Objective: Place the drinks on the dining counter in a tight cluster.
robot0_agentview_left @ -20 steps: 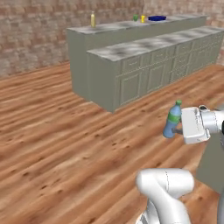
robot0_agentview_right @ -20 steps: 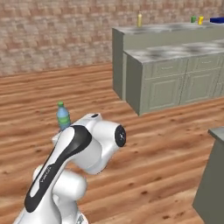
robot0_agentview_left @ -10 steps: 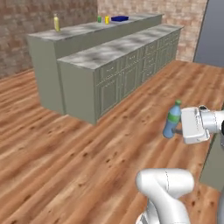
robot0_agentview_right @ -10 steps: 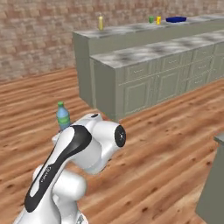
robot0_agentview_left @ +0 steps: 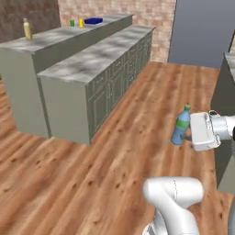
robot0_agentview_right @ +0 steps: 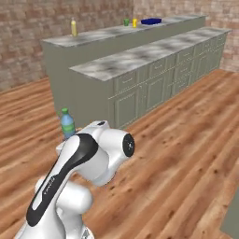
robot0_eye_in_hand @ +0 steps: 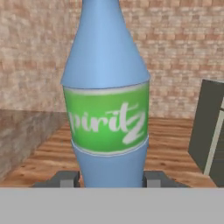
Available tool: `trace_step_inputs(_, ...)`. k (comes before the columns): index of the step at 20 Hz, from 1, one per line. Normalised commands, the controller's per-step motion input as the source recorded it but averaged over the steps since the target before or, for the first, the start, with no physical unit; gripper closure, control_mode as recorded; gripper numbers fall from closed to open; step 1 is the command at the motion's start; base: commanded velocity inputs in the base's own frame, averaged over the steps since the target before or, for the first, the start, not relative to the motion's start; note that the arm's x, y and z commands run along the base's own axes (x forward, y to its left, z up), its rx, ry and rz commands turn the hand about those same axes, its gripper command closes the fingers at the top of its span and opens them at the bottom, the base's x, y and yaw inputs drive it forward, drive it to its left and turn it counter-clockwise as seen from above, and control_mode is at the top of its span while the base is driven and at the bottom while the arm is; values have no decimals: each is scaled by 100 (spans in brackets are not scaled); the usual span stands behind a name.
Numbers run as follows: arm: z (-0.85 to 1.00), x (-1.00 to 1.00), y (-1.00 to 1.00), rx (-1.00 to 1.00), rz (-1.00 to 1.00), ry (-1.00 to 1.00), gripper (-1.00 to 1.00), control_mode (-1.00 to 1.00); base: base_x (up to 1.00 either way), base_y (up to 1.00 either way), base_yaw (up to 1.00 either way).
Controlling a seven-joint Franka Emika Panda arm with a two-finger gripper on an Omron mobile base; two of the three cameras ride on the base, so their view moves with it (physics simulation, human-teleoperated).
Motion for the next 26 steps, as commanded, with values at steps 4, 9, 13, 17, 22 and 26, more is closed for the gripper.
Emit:
trace_step_inputs(4,0,0,0,0,0,0,100,100,100,100,-40)
trace_step_inputs(9,0,0,0,0,0,0,100,100,99,100,-13)
trace_step_inputs(13,0,0,0,0,0,0,100,100,95,100,7)
trace_step_inputs(17,0,0,0,0,0,0,100,100,97,100,14)
trace_step_inputs(22,0,0,0,0,0,0,100,100,100,100,8)
trace_step_inputs(26,0,0,0,0,0,0,100,100,100,100,8)
